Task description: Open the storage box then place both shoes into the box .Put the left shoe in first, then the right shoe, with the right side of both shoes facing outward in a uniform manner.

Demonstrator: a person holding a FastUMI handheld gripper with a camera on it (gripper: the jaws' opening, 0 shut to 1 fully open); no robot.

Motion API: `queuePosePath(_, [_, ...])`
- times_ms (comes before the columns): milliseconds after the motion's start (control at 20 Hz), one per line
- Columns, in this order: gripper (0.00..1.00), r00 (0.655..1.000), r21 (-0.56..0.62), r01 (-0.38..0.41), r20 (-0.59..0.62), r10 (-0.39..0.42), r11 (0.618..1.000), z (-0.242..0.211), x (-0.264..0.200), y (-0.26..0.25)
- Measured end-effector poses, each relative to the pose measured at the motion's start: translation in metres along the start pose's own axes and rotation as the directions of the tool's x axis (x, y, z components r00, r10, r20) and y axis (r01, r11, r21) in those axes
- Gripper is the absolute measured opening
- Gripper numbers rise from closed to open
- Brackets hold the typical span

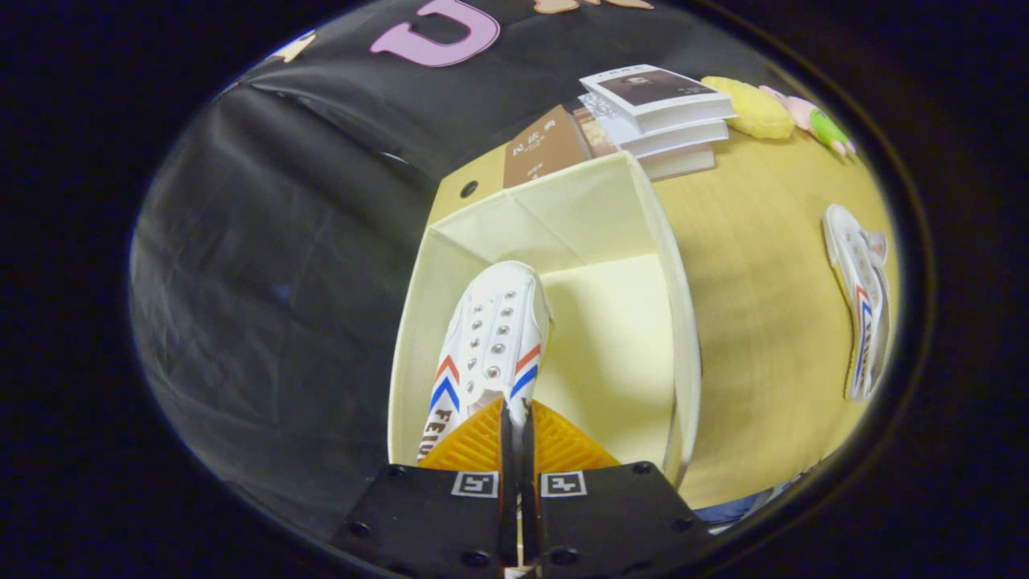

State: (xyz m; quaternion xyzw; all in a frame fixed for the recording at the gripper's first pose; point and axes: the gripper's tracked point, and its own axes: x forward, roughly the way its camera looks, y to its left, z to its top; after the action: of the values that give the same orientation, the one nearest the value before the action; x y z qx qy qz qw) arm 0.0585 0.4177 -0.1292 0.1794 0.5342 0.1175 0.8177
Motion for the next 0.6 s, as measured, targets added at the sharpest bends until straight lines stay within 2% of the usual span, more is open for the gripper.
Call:
queuePosePath(200, [0.06, 0.997, 0.014, 0.079, -0.018, -0.078, 0.997, -0.007, 0.017, 0.003])
queuePosePath(350, [0.06, 0.996, 0.004, 0.076, -0.047, -0.076, 0.997, -0.019, 0.021, 0.011])
queuePosePath(450, [0.21, 0.998, 0.000, -0.008, -0.055, 0.008, 1.000, -0.022, 0.015, 0.026])
queuePosePath(500, [0.24, 0.998, -0.006, -0.044, -0.049, 0.044, 0.999, -0.021, 0.008, 0.033])
queuePosePath(600, [0.37, 0.996, -0.045, -0.090, -0.026, 0.089, 0.995, -0.013, -0.011, 0.036])
